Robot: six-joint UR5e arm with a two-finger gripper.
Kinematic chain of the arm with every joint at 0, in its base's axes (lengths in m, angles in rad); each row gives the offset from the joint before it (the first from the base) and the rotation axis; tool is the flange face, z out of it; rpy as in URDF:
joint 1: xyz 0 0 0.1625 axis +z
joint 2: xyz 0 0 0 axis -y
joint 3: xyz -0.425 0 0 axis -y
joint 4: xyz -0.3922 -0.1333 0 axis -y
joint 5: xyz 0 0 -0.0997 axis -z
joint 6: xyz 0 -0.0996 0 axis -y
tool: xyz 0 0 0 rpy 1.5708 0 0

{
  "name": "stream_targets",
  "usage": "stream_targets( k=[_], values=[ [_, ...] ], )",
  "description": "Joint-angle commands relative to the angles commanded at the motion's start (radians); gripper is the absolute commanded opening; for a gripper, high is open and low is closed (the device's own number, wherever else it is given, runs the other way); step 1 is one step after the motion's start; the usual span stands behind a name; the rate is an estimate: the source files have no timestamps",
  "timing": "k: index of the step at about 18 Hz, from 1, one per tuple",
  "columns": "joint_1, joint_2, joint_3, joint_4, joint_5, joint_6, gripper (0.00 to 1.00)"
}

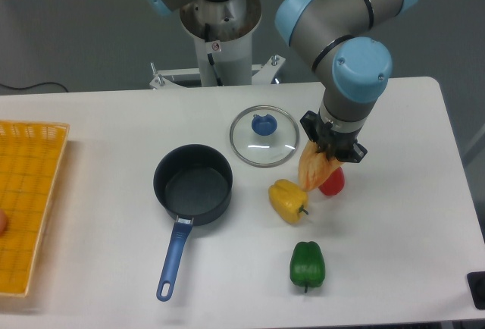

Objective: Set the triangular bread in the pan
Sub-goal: 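Carry the held triangular bread from beside the peppers toward the saucepan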

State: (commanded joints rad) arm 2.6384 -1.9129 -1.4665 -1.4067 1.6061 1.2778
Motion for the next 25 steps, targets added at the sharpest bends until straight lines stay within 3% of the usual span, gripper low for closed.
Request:
stream_targets(
  k=[7,13,17,22,25],
  values=[
    [-0.011,0.006,-0.002,0.0,0.0,-0.002,0.06],
    [-0.084,0.049,-0.034,0.012,-0.002,-0.037,0.07],
    [-0.169,0.058,-0.057,0.07,-0.003,-0.133,0.07],
    [-0.262,0.058,-0.067,0.093,-0.003,-0.21,0.07],
    [-0.305,0.06,-0.116,0.182,-0.005,-0.23,0.07]
  ],
)
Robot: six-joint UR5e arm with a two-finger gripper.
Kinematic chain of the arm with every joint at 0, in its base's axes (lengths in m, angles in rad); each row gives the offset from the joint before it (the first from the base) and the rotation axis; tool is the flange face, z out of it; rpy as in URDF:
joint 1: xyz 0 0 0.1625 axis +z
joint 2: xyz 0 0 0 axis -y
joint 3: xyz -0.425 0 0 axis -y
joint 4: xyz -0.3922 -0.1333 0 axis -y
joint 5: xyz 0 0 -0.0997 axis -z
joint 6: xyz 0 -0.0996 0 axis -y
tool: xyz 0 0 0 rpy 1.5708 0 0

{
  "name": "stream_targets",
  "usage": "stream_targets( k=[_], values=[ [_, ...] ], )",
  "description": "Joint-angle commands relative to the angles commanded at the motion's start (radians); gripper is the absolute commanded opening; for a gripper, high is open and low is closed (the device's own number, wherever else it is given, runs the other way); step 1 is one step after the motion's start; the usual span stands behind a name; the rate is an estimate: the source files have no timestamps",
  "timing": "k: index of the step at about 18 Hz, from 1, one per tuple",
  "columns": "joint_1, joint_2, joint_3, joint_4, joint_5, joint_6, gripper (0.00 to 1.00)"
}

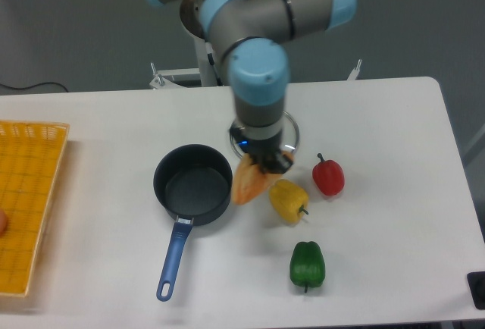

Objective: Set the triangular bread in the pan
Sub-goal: 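Carry the held triangular bread from beside the peppers toward the saucepan, then lower the triangular bread into the dark blue saucepan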

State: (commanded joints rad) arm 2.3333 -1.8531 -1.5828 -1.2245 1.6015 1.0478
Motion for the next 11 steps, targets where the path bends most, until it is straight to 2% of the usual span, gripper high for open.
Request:
stream_targets(
  k=[2,3,7,11],
  values=[
    [-0.032,0.012,-0.067,0.092,0.0,-0.035,0.06],
    [-0.044,0.014,-0.084,0.12,0.002,-0.048,0.06],
    [-0.083,0.015,-0.098,0.123,0.008,-0.065,0.06],
    [-0.106,0.037,-0.146,0.128,0.04,-0.068,0.06]
  ],
)
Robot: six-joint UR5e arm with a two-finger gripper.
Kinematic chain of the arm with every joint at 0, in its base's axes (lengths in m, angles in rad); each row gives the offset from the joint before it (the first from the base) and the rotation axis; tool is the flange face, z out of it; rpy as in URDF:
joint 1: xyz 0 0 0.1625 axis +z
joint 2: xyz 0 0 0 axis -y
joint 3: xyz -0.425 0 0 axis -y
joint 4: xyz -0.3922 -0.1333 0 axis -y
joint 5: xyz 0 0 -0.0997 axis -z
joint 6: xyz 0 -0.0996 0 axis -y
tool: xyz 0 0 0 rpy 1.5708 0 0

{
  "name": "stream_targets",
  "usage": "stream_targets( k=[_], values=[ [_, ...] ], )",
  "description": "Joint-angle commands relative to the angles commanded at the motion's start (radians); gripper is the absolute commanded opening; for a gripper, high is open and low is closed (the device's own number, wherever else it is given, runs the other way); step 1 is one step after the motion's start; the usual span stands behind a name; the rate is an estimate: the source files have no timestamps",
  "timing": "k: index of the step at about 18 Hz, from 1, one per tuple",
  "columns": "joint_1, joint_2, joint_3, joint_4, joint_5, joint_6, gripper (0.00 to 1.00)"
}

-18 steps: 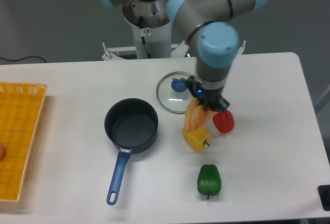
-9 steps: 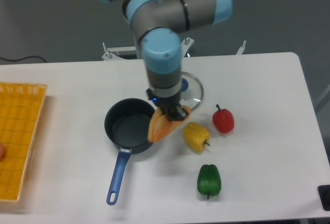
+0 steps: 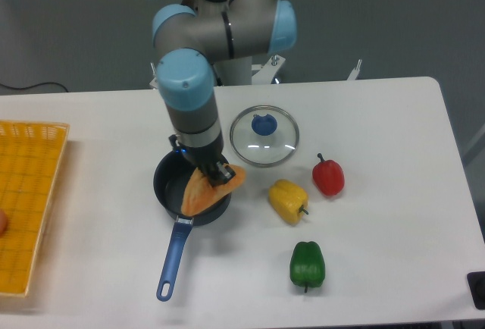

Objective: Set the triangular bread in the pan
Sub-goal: 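Lower the triangular bread into the dark blue saucepan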

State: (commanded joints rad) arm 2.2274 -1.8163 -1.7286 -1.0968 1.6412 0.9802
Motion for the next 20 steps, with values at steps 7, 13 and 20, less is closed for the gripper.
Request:
stream_targets(
  k=[7,13,20],
  values=[
    [-0.015,0.015,-0.051,0.002,0.038,0.0,0.06],
    [-0.017,-0.018,-0.046,0.005,0.038,-0.021,0.06],
    [-0.023,-0.04,-0.045,0.005,0.028,-0.023,0.06]
  ],
)
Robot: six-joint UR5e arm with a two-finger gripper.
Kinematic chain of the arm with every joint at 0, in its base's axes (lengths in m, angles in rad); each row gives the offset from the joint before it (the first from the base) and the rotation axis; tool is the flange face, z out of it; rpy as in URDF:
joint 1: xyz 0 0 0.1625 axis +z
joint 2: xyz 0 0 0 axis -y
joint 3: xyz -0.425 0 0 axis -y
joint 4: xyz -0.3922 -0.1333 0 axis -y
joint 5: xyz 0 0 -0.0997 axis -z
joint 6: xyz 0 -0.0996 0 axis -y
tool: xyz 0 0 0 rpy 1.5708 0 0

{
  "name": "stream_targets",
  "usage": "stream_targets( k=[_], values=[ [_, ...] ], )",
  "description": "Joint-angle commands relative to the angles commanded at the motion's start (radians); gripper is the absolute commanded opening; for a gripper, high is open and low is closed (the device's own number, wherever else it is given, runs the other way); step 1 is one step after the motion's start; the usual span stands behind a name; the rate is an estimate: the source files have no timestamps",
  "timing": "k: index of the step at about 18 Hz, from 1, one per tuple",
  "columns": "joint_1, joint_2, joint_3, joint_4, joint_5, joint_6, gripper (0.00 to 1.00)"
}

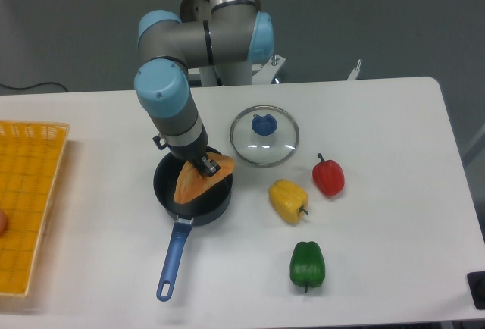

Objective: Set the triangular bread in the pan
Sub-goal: 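Lower the triangular bread into the dark blue saucepan, then open the gripper to release the bread inside the saucepan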

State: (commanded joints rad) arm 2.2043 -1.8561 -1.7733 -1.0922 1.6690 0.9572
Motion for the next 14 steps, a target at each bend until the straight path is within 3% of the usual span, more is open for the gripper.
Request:
stream_targets(
  k=[14],
  values=[
    [-0.005,-0.02,0.0,0.0,-0.052,0.0,0.07]
  ],
)
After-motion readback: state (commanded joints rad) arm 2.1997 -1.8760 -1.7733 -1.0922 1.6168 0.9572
